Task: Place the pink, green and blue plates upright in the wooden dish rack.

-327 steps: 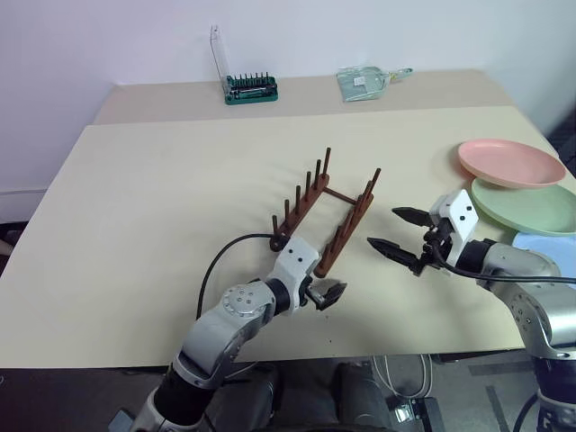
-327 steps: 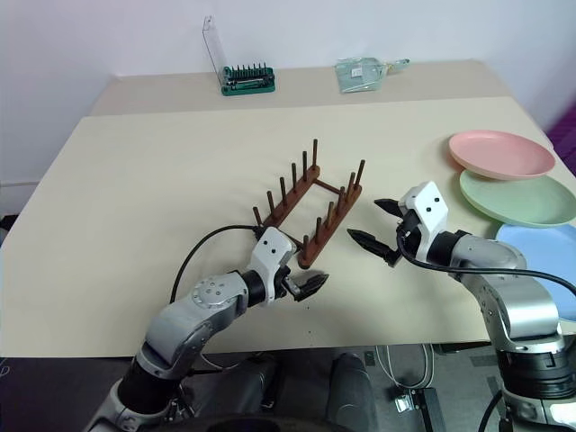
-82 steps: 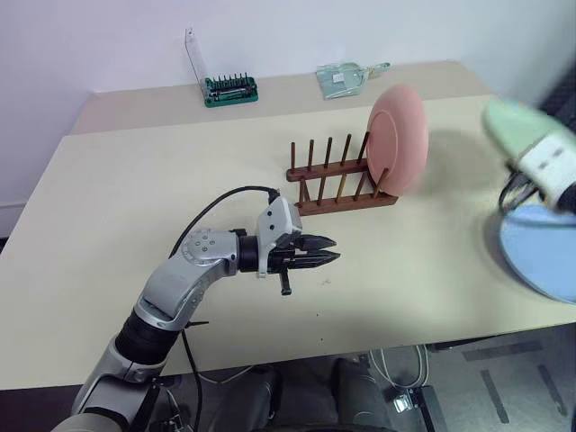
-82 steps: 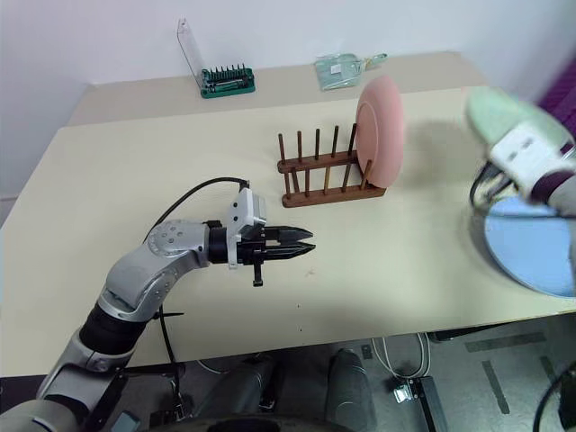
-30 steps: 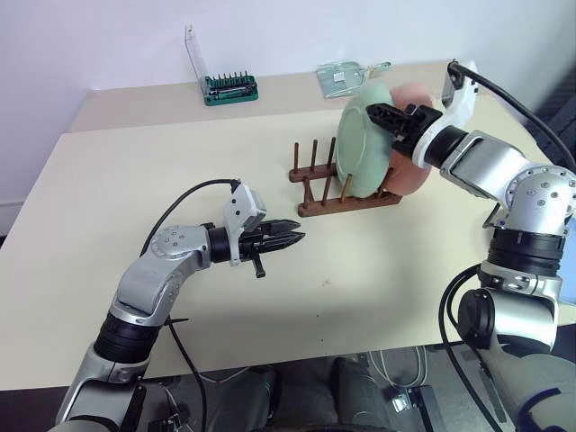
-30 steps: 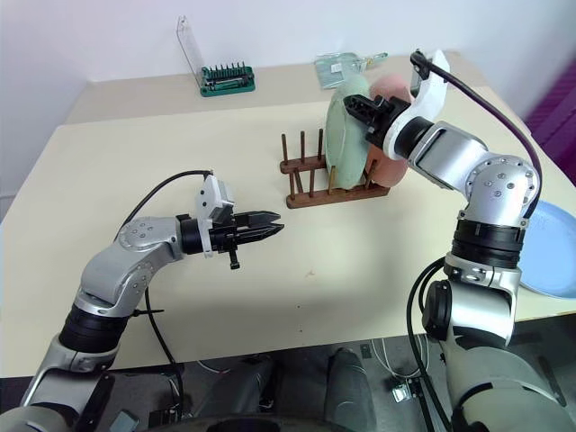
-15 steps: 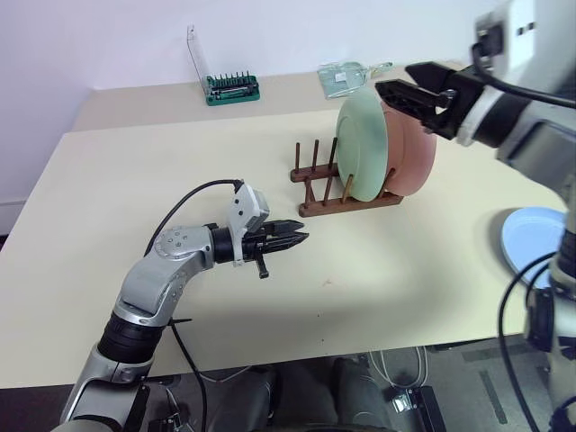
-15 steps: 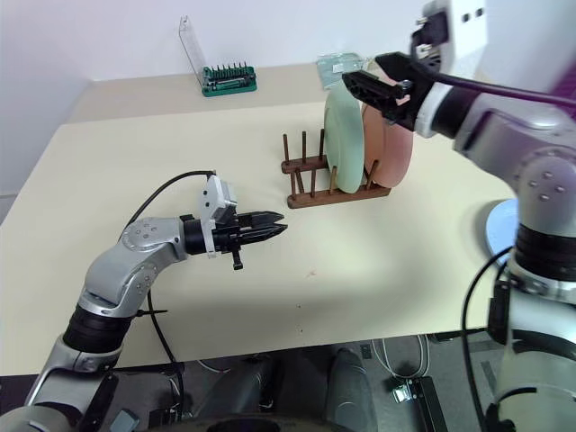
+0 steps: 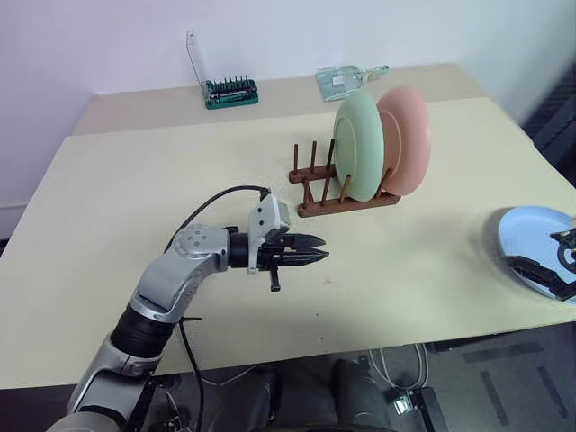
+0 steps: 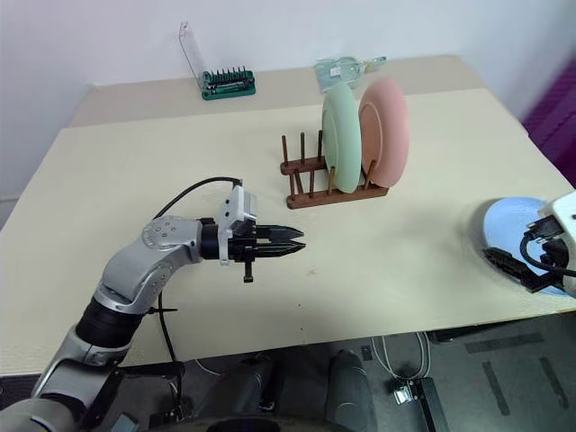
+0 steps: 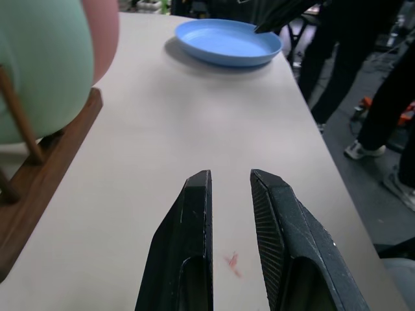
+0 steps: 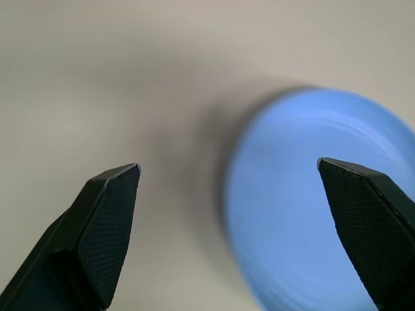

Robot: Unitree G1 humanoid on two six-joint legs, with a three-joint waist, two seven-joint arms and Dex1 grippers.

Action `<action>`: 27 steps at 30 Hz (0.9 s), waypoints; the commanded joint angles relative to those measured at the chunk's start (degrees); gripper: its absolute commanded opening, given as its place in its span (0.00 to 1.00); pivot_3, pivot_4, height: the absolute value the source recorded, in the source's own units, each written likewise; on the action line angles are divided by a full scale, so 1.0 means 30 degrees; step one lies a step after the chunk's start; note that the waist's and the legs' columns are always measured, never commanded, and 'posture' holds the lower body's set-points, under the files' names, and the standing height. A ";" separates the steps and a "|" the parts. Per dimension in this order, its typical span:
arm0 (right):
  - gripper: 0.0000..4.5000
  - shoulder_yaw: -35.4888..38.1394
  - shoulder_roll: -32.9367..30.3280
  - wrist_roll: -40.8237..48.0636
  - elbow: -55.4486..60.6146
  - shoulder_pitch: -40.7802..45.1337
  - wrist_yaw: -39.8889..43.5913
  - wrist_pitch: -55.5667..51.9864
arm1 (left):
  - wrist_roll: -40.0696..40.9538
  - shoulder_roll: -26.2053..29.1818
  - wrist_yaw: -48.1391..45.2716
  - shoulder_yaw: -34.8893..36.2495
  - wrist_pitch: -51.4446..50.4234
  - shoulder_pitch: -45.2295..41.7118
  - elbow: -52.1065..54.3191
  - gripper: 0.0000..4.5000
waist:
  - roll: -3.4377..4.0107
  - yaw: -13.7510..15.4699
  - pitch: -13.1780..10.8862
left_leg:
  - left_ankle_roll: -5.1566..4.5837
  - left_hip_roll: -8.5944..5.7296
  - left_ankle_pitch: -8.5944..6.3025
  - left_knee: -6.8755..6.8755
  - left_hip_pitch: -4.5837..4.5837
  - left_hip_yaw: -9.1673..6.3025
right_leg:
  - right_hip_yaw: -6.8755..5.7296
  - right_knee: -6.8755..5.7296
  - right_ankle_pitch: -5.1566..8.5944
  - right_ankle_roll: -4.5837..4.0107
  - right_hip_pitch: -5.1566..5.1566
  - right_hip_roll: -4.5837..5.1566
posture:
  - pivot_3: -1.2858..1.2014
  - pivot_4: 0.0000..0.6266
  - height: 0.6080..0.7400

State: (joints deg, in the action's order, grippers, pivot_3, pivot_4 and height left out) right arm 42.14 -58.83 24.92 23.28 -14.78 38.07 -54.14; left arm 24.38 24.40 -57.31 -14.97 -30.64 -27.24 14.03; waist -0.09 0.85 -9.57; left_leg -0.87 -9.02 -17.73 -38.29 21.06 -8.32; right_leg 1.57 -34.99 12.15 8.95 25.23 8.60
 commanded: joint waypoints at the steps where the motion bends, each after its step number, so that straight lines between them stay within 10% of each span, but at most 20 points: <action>1: 1.00 -0.1205 0.1254 -0.0760 -0.0109 0.0685 -0.1535 0.0169 | 0.0080 -0.0183 -0.0293 -0.0178 0.0383 -0.0346 0.0021 0.21 | -0.0002 -0.0010 0.0001 | 0.0023 -0.0002 0.0013 0.0002 0.0001 -0.0002 | 0.0001 0.0002 0.0000 0.0000 0.0001 0.0003 | 0.52 0.24 1.00; 9: 0.94 -0.5427 0.1888 -0.3608 -0.3676 0.2169 -0.2760 0.3220 | 0.0032 -0.0326 -0.0323 -0.0150 0.0411 -0.0323 -0.0003 0.21 | -0.0005 0.0001 0.0001 | 0.0013 -0.0013 0.0008 -0.0006 0.0018 0.0003 | 0.0001 0.0009 -0.0002 -0.0003 0.0020 0.0012 | 0.52 0.24 1.00; 18: 0.01 -0.6239 0.1579 -0.4754 -0.5113 0.3469 -0.2520 0.5152 | 0.0053 -0.0158 0.0109 0.0046 0.0362 0.0178 0.0502 0.21 | 0.0001 0.0000 0.0005 | 0.0014 -0.0014 0.0008 -0.0003 0.0018 -0.0001 | 0.0001 0.0008 -0.0002 -0.0003 0.0023 0.0009 | 0.52 0.24 1.00; 27: 0.00 -0.5550 0.0552 -0.4814 -0.3673 1.0717 -0.3521 0.8499 | 0.0044 0.0195 0.0380 0.0467 0.0452 0.0395 0.0415 0.21 | 0.0050 -0.0190 0.0008 | 0.0015 -0.0011 0.0008 0.0001 0.0007 0.0038 | 0.0028 -0.0004 -0.0005 0.0002 0.0043 0.0007 | 0.52 0.24 1.00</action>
State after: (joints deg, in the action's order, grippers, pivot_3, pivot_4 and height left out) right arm 22.75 -55.06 9.50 8.41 12.37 29.14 -31.20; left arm 24.32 24.50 -56.15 -14.68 -30.34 -26.23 13.91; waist 0.05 0.28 -9.54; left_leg -0.82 -9.05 -17.70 -38.25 21.09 -8.22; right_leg 1.65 -35.01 12.13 8.96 25.38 8.61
